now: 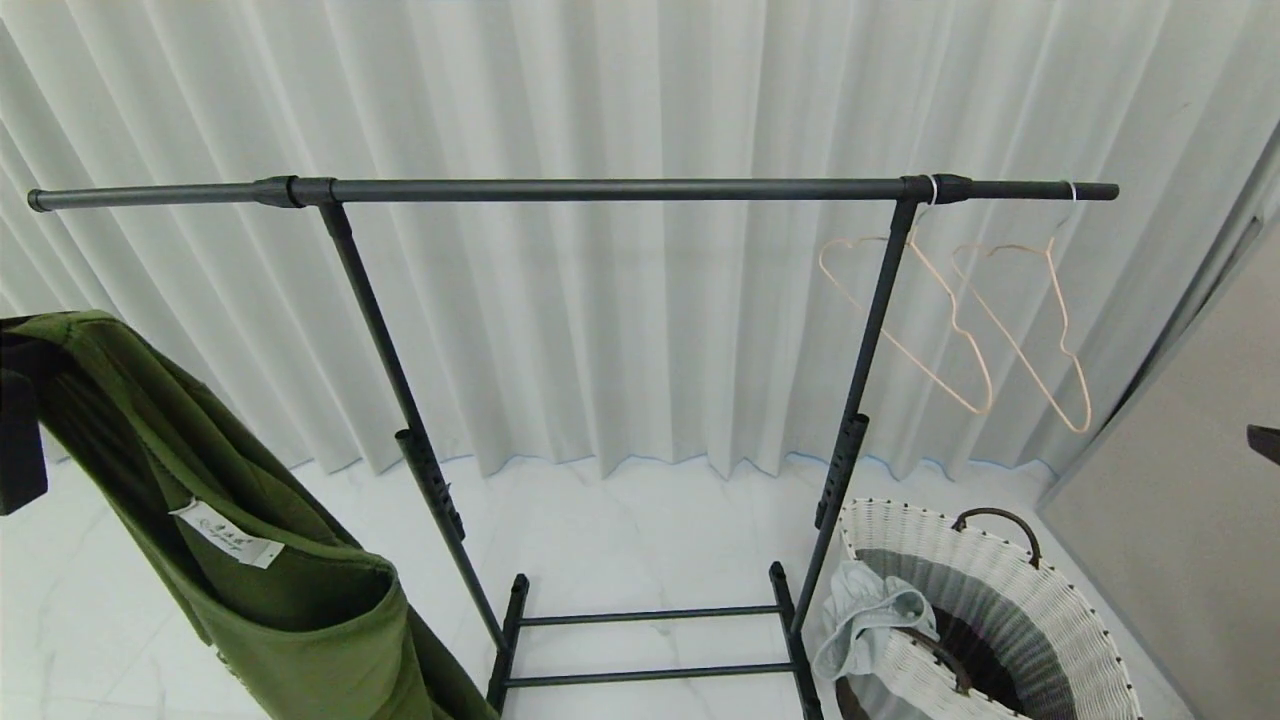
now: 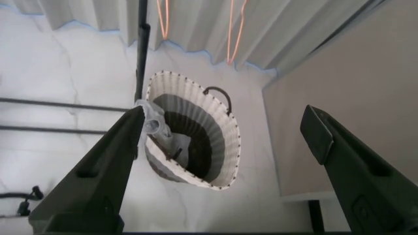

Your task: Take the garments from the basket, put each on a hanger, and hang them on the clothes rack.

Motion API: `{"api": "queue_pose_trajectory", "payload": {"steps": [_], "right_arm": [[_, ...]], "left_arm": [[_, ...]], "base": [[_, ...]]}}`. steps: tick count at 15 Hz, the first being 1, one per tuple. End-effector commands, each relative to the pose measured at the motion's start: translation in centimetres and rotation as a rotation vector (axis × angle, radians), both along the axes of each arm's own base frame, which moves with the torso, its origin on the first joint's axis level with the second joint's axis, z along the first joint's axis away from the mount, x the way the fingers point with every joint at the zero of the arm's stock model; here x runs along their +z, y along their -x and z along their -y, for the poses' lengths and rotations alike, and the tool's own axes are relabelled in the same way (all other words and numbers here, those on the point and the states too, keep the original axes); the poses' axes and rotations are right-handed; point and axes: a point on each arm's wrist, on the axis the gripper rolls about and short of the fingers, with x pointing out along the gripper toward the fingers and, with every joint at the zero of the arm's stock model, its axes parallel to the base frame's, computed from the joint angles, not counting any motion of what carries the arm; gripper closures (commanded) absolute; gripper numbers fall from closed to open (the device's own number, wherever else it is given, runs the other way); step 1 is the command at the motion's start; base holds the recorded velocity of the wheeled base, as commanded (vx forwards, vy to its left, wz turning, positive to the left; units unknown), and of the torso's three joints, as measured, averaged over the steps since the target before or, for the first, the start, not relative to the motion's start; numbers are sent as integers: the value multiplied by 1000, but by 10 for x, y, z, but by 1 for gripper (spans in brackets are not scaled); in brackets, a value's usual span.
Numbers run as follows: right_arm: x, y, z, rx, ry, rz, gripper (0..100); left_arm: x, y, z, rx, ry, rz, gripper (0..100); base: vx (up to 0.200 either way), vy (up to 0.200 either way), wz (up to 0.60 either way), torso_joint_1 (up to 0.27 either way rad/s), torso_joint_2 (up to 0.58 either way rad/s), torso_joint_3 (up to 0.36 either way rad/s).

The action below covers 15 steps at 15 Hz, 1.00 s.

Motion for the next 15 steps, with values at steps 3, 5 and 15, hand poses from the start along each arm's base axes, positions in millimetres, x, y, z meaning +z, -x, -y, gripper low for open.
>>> {"api": "queue_pose_trajectory", "payload": {"steps": [3,5,15], "right_arm": [[-7,-1,1,-9,10,-18,0],[-7,-2,1,-15,14,-21,0],[-10,-3,4,-42,17,-31,0]], "left_arm": [[-5,3,-2,0,-5,-7,100],[-8,5,-2,0,-7,-13,100],[-8,11,-5,-2,-1,1,100]], "base": [[0,-133,0,46,-93,-58],[0,-200,0,10,-19,-7],[0,-80,0,4,0,-2]]}}
